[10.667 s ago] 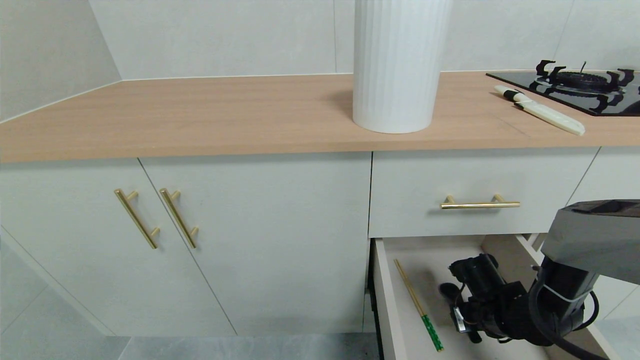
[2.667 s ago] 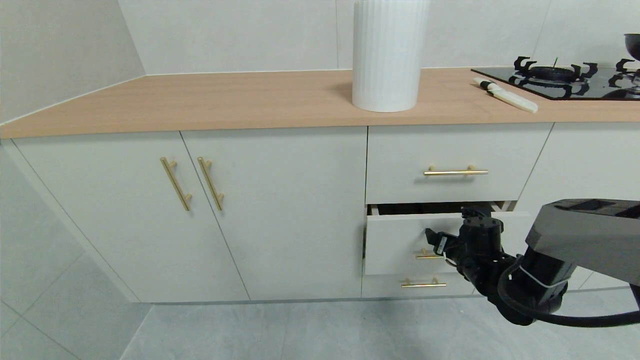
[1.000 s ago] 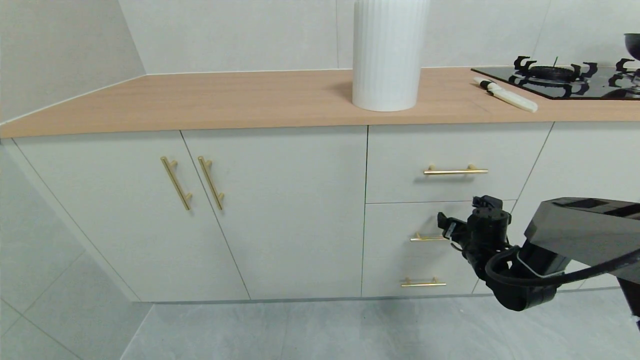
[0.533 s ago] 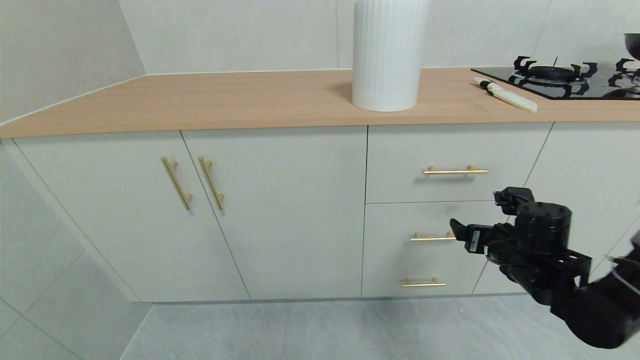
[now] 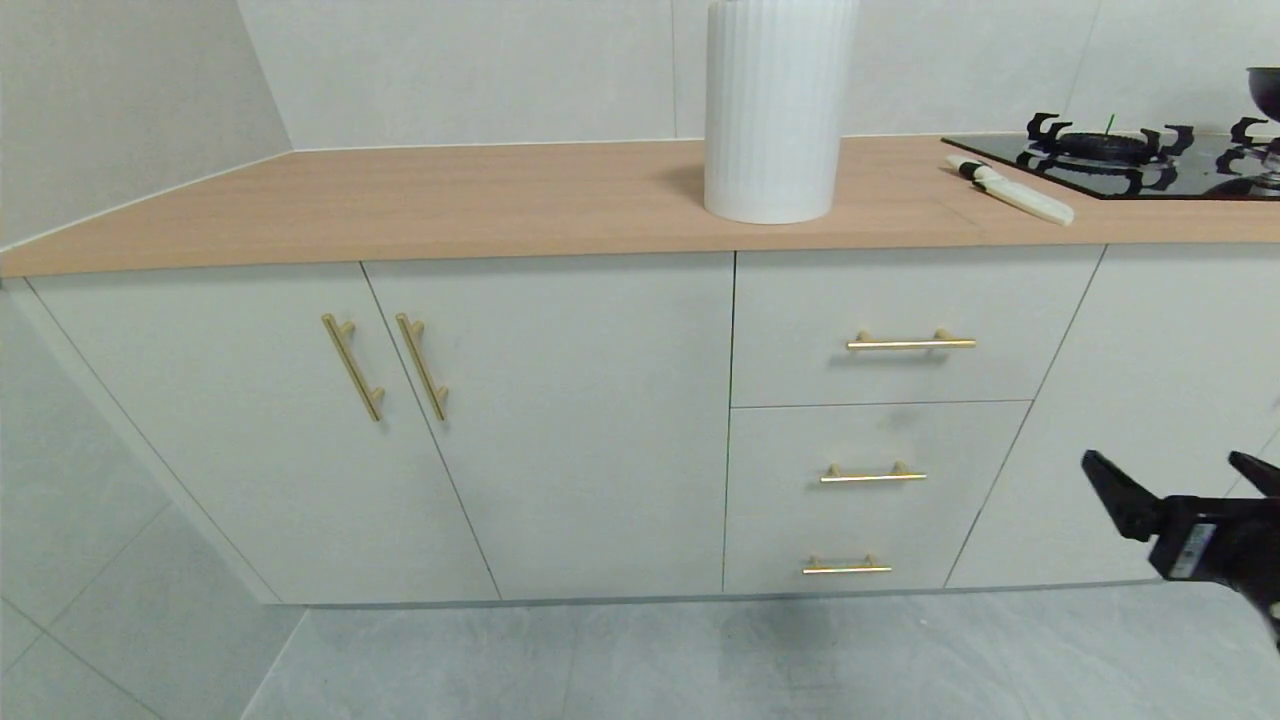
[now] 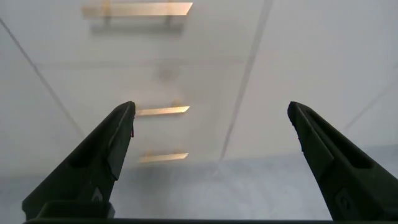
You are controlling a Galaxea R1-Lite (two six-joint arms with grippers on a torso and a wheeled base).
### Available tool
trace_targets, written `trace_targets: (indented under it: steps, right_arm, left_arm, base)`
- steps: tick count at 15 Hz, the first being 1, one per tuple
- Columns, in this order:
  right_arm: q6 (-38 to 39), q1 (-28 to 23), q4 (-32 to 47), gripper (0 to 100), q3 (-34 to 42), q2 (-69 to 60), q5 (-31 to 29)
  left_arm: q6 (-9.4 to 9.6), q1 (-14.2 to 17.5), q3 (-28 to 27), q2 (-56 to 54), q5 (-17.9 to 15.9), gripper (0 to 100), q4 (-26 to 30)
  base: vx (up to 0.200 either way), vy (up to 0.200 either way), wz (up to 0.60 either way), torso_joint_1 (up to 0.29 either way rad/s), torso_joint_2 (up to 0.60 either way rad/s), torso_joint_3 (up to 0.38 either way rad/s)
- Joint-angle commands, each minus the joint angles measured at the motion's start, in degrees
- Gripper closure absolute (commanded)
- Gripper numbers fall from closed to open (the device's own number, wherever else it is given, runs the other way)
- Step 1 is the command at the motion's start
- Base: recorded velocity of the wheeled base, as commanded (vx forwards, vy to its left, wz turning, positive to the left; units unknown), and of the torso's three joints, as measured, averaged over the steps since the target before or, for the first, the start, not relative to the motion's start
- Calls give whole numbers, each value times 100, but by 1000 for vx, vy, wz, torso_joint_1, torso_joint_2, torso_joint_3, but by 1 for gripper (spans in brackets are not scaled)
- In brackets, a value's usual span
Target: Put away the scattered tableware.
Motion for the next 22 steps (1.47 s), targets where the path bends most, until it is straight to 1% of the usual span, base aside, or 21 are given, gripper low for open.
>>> trace_targets:
  steps: [1, 2, 3, 4, 5, 6, 7, 8, 9, 10, 12, 13, 14, 16, 18, 19, 20, 22]
  right_arm:
    - [-466, -436, 474, 0, 512, -2063, -170]
    - [-510, -840, 1371, 0, 424, -2941, -153]
    - [-571, -946, 2144, 0, 248, -3609, -153]
    - [-650, -999, 2733, 0, 99, -4102, -153]
    - [-826, -1201, 4043, 0, -226, -5060, -179]
    - [-826, -1456, 4983, 0, -472, -5657, -153]
    - [-826, -1658, 5765, 0, -657, -6176, -109]
    - [-835, -1693, 6222, 0, -771, -6501, -83]
    - [-764, -1719, 6504, 0, -833, -6668, -127]
    - [-641, -1834, 6460, 0, -841, -6659, -144]
    - [-650, -2176, 6583, 0, -771, -6940, -100]
    - [-659, -2203, 6644, 0, -745, -7020, -83]
    - [-606, -2255, 6873, 0, -560, -7222, 339]
    - [-202, -2264, 6653, 0, -138, -7222, 1280]
    - [-17, -2264, 6073, 0, 503, -7222, 2739]
    - [-9, -2264, 5976, 0, 767, -7222, 3125]
    - [9, -2264, 6029, 0, 846, -7222, 3459]
    - [18, -2264, 6240, 0, 846, -7213, 3495]
  left_arm:
    - [-1, 2, 0, 9, -4, 0, 0]
    - [-1, 2, 0, 9, 5, 0, 0]
    - [-1, 2, 0, 9, 5, 0, 0]
    - [-1, 2, 0, 9, -4, 0, 0]
    - [-1, 2, 0, 9, 5, 0, 0]
    - [-1, 2, 0, 9, -4, 0, 0]
    - [-1, 2, 0, 9, -4, 0, 0]
    - [-1, 2, 0, 9, 5, 0, 0]
    - [-1, 2, 0, 9, -4, 0, 0]
    - [-1, 2, 0, 9, -4, 0, 0]
    - [-1, 2, 0, 9, 5, 0, 0]
    - [-1, 2, 0, 9, -4, 0, 0]
    - [-1, 2, 0, 9, -4, 0, 0]
    - [-1, 2, 0, 9, 5, 0, 0]
    - [-1, 2, 0, 9, 5, 0, 0]
    - [-1, 2, 0, 9, 5, 0, 0]
    - [-1, 2, 0, 9, -4, 0, 0]
    - [-1, 2, 0, 9, -4, 0, 0]
  base:
    - [0, 0, 0, 0, 0, 0]
    - [0, 0, 0, 0, 0, 0]
    - [0, 0, 0, 0, 0, 0]
    - [0, 0, 0, 0, 0, 0]
    - [0, 0, 0, 0, 0, 0]
    - [0, 0, 0, 0, 0, 0]
    - [0, 0, 0, 0, 0, 0]
    - [0, 0, 0, 0, 0, 0]
    - [0, 0, 0, 0, 0, 0]
    - [0, 0, 0, 0, 0, 0]
    - [0, 0, 0, 0, 0, 0]
    - [0, 0, 0, 0, 0, 0]
    - [0, 0, 0, 0, 0, 0]
    - [0, 0, 0, 0, 0, 0]
    - [0, 0, 0, 0, 0, 0]
    - [0, 0, 0, 0, 0, 0]
    - [0, 0, 0, 0, 0, 0]
    - [0, 0, 0, 0, 0, 0]
